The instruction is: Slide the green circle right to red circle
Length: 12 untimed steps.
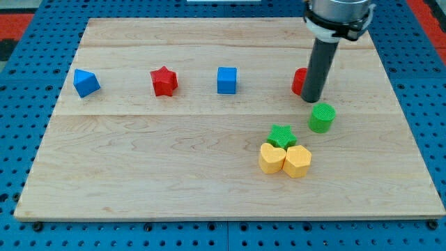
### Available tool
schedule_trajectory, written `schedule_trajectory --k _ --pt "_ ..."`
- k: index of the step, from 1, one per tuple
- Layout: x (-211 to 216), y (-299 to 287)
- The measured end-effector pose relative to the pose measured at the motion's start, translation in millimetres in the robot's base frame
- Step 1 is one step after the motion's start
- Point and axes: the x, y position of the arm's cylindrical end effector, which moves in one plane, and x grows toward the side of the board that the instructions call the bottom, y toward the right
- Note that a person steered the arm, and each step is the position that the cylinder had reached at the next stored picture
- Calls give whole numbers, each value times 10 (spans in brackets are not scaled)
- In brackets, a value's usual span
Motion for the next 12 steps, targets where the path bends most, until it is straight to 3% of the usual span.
schedule_trajectory --k 1,3,4,7,8,10,11,12 --pt "-33 65" --pt "430 -578" --pt "395 -581" --pt "367 -350" --pt "567 -308" --pt "618 226" --pt "901 485" --pt "536 624"
